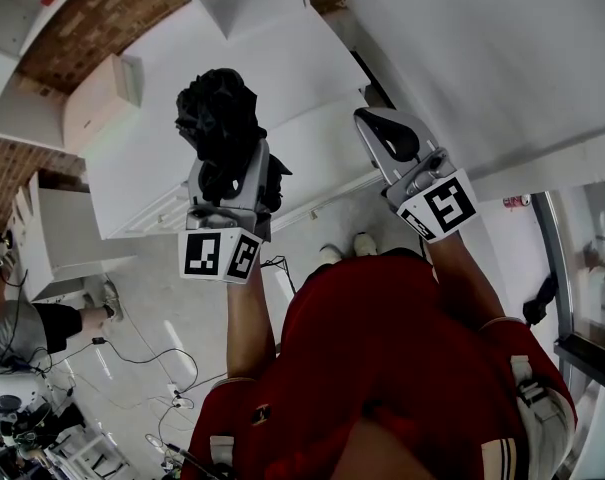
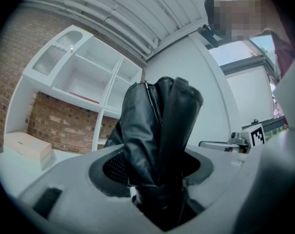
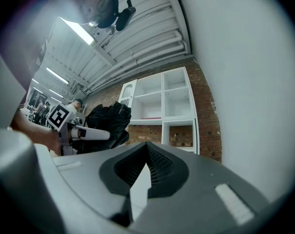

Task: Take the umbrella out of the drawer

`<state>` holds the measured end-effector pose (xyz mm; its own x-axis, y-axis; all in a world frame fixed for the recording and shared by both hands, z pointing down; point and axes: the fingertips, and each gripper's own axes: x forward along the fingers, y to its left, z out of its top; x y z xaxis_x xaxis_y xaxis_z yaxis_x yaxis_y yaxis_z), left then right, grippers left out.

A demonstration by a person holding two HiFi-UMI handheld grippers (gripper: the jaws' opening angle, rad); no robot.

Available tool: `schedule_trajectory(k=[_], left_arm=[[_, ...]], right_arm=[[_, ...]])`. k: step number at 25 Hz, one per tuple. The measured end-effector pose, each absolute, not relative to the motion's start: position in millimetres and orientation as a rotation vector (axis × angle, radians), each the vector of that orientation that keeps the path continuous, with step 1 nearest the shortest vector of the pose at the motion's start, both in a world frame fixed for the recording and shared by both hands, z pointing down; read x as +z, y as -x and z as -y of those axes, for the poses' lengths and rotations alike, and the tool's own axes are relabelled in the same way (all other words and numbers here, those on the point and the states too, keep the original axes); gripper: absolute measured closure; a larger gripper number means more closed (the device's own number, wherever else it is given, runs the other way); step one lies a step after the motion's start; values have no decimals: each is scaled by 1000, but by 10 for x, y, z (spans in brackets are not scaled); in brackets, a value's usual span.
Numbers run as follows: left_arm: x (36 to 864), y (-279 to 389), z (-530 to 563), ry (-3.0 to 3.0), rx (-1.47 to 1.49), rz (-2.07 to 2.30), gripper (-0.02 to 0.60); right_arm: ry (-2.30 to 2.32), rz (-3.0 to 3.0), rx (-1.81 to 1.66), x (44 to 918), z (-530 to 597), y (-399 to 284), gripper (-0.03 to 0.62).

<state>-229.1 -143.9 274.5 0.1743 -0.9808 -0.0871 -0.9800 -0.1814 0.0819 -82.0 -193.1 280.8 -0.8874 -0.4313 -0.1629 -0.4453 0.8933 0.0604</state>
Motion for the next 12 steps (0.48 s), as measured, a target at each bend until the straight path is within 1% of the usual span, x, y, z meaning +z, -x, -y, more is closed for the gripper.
schedule_trajectory(k=[12], left_arm=[[2820, 2328, 1430, -2383, -188, 2010, 325]], right_arm=[[682, -2915, 144, 2840, 1935, 825, 583]])
